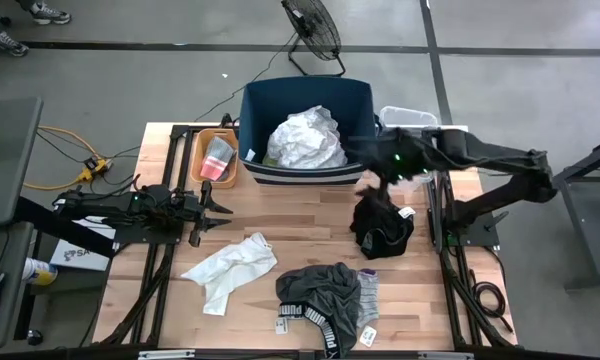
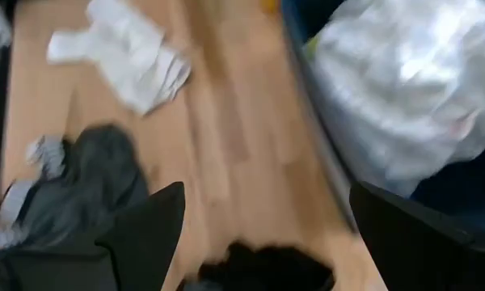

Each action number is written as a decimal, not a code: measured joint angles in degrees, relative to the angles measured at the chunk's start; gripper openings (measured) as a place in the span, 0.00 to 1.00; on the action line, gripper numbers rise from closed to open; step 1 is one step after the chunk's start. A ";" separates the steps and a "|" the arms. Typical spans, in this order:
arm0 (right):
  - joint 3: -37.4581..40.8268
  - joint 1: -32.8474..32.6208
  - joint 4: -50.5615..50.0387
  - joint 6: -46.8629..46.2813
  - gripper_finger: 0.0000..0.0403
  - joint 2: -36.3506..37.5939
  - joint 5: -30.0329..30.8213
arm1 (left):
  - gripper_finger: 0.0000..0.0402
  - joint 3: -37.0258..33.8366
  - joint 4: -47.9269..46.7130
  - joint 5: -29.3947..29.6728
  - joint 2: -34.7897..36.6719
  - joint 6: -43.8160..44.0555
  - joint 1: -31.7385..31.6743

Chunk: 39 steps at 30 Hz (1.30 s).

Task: Pick & Place Cloths
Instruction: Put the black underwear into the transparent bin

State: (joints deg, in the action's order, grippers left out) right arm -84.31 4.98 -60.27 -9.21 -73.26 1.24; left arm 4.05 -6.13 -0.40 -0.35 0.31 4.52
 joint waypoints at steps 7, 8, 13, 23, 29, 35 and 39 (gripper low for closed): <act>6.63 -7.49 -4.01 -7.99 0.85 2.52 -0.08 | 0.28 0.00 0.00 0.01 0.00 -0.01 0.00; 7.69 -8.28 -4.14 -9.69 0.85 2.84 -0.26 | 0.28 0.00 0.00 0.00 0.01 0.01 0.01; 13.15 -11.04 -4.16 -20.79 0.85 3.66 -3.63 | 0.28 0.00 0.00 0.00 0.01 -0.01 -0.01; 24.57 -14.24 -4.22 -42.42 0.85 3.66 -4.19 | 0.28 0.00 0.00 0.01 0.00 -0.01 -0.01; 31.43 -15.13 -2.32 -51.86 0.85 3.64 -2.07 | 0.28 0.00 0.00 0.00 -0.01 0.01 0.01; 35.55 -16.32 2.64 -58.69 0.85 3.57 7.17 | 0.28 0.00 0.00 0.00 0.01 -0.01 0.01; 38.07 -17.83 6.66 -60.37 0.88 3.57 9.82 | 0.28 0.00 0.00 0.00 0.01 -0.01 0.01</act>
State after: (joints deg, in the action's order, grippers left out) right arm -46.24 -12.84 -53.61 -69.58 -69.69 11.06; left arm 4.05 -6.13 -0.40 -0.34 0.30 4.53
